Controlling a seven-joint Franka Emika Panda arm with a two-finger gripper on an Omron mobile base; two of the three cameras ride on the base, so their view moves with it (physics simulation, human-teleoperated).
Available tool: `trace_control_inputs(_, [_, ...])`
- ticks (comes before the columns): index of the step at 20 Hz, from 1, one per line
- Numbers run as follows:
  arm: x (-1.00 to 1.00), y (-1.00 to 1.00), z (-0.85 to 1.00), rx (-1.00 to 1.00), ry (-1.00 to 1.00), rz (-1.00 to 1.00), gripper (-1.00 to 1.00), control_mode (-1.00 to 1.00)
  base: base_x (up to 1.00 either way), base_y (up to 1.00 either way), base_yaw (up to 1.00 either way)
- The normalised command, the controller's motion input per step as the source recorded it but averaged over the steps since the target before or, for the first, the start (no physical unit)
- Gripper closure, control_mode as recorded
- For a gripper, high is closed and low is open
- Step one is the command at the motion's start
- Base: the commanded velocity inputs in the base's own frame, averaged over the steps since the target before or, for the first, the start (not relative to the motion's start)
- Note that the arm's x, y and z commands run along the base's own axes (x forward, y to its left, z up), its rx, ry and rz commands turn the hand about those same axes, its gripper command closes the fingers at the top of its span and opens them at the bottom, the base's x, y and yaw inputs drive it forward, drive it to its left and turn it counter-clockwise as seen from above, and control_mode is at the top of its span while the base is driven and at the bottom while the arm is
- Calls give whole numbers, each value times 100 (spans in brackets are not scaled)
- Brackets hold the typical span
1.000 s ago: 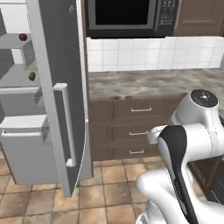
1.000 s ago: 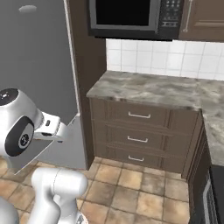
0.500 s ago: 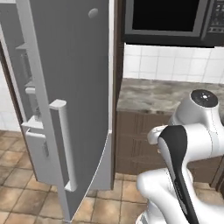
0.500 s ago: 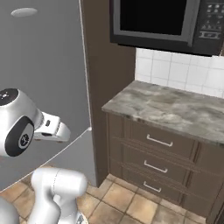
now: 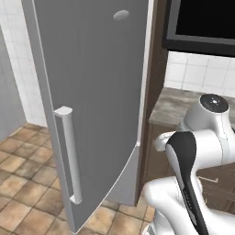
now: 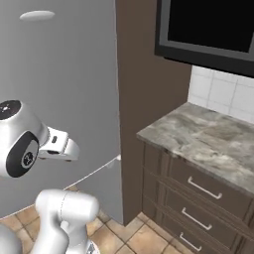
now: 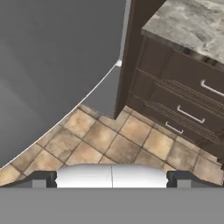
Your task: Place the cucumber in the correct fridge rack based on whether it is a fruit or vegetable. Finally, close the fridge door.
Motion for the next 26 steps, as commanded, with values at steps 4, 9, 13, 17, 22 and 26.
trace_control_inputs(4, [0, 0, 0, 0, 0, 0, -100, 100, 33, -21, 40])
trace_control_inputs(9, [0, 0, 0, 0, 0, 0, -100, 100, 39, -20, 37])
trace_control_inputs(13, [0, 0, 0, 0, 0, 0, -100, 100, 49, -14, 34])
trace_control_inputs(17, [0, 0, 0, 0, 0, 0, -100, 100, 44, -12, 32])
trace_control_inputs(22, [0, 0, 0, 0, 0, 0, -100, 100, 35, -12, 30])
trace_control_inputs(26, [0, 0, 0, 0, 0, 0, -100, 100, 5, -19, 21])
